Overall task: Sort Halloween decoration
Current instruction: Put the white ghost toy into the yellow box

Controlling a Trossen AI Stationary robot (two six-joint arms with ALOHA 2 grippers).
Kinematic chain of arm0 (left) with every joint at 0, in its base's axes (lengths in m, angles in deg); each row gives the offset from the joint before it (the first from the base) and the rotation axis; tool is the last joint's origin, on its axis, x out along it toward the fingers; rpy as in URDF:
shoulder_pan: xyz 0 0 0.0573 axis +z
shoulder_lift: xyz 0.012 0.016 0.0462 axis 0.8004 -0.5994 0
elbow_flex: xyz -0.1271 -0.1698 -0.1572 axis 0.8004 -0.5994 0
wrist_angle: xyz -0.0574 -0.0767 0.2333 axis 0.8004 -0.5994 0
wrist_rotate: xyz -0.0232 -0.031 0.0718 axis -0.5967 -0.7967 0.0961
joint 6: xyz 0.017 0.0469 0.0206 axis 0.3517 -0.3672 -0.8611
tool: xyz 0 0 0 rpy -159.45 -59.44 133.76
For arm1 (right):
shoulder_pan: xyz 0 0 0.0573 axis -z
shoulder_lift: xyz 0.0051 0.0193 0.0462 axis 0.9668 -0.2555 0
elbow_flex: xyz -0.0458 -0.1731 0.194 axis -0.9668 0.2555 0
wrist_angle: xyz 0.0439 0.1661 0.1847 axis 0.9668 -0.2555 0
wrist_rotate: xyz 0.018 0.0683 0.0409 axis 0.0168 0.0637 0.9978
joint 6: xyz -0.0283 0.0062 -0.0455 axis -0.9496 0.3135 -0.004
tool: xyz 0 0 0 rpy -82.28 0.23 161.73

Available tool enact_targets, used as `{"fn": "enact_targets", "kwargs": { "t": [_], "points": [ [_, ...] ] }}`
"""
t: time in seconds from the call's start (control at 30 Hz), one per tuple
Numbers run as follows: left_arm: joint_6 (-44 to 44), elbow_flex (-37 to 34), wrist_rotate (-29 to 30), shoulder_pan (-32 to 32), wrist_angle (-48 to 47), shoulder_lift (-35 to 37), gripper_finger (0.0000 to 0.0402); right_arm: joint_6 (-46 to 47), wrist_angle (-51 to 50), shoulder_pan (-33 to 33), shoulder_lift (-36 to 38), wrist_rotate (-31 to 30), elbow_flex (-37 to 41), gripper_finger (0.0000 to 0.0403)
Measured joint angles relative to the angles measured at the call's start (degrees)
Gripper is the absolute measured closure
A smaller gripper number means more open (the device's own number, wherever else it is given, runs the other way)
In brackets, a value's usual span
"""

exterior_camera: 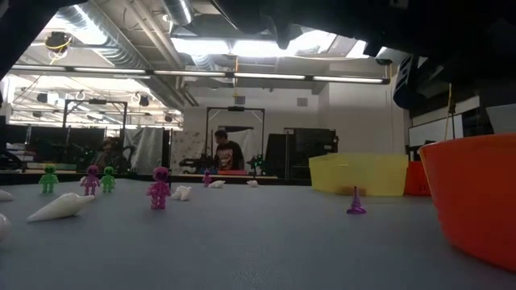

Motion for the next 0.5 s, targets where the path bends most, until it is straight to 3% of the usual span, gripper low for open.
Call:
{"fn": "enact_targets", "kwargs": {
  "t": [0.2, 0.5],
  "points": [
    [0.85, 0.00, 0.02, 0.07, -0.02, 0.01, 0.0318, 0.00, -0.01, 0.00, 0.00, 0.00, 0.00, 0.0182],
    [0.86, -0.02, 0.04, 0.33, -0.02, 0.00, 0.0254, 0.00, -0.01, 0.00, 0.00, 0.00, 0.00, 0.0182]
  ]
}}
